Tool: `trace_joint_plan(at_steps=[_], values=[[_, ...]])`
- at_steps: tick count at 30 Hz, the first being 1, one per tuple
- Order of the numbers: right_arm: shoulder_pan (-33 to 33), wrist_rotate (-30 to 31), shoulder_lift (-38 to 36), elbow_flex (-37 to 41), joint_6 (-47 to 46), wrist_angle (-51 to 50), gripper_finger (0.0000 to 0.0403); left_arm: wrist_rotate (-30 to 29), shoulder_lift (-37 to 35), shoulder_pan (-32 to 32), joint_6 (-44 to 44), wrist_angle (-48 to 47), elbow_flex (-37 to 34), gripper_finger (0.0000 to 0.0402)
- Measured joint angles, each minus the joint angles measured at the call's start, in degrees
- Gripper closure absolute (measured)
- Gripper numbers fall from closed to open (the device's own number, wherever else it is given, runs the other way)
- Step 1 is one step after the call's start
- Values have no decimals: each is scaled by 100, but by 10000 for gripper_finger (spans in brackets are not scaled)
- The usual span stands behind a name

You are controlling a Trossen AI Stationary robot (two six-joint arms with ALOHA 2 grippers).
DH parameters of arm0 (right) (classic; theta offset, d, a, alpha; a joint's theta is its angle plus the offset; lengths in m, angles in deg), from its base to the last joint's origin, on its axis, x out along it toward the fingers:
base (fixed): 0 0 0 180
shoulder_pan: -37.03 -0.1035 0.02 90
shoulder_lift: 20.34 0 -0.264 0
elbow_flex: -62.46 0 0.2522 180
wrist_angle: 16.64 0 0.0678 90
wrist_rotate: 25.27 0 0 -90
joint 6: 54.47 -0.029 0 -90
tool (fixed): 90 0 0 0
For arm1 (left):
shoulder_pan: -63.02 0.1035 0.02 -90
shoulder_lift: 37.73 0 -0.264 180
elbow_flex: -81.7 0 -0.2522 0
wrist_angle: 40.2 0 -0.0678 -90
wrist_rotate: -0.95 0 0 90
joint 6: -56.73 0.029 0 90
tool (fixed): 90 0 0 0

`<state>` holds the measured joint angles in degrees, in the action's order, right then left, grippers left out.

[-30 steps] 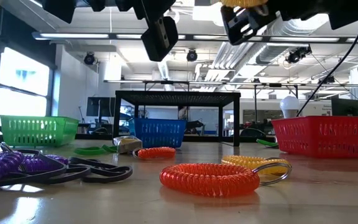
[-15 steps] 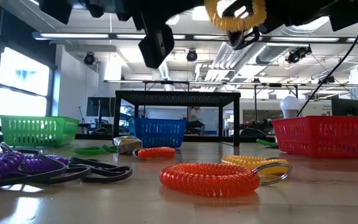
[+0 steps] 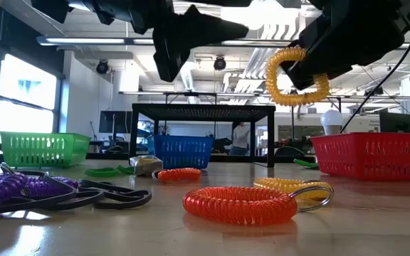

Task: Pick & Place Office Desk Supplies
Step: Put the orange spring keychain into the red basket, then put the violet rubber band into the blue basket

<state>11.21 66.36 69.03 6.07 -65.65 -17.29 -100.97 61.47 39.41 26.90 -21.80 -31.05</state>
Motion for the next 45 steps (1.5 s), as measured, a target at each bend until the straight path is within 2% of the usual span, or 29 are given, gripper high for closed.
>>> trace_joint_plan(at_steps=[7, 11, 14, 19, 24, 29, 34, 41, 45], values=[[-584, 2427, -971, 0, -896, -1821, 391, 0, 0, 64, -15, -254, 0, 272], [-815, 3534, -1501, -4, -2281, -3475, 392, 1, 0, -3, -15, -268, 0, 271], [-898, 3898, -1780, 0, -3645, -4724, 392, 10, 0, -48, -15, -276, 0, 271], [-894, 3990, -1861, 2, -5368, -6063, 392, 13, 0, -70, -15, -410, 0, 271], [-800, 3498, -1611, 2, -5932, -6202, 391, 13, 0, -66, -15, -474, 0, 271], [-735, 3484, -1162, 4, -5956, -6257, 370, 13, 0, -66, -14, -474, 0, 271], [-739, 3556, -834, 4, -5903, -6332, 315, 13, 0, -68, -13, -475, 0, 271], [-744, 3552, -1013, -35, -5584, -6395, 227, 101, 0, -68, -13, -483, 0, 271], [-806, 3053, -1315, -318, -5266, -6370, 203, 101, 0, -68, -13, -518, -2, 271]])
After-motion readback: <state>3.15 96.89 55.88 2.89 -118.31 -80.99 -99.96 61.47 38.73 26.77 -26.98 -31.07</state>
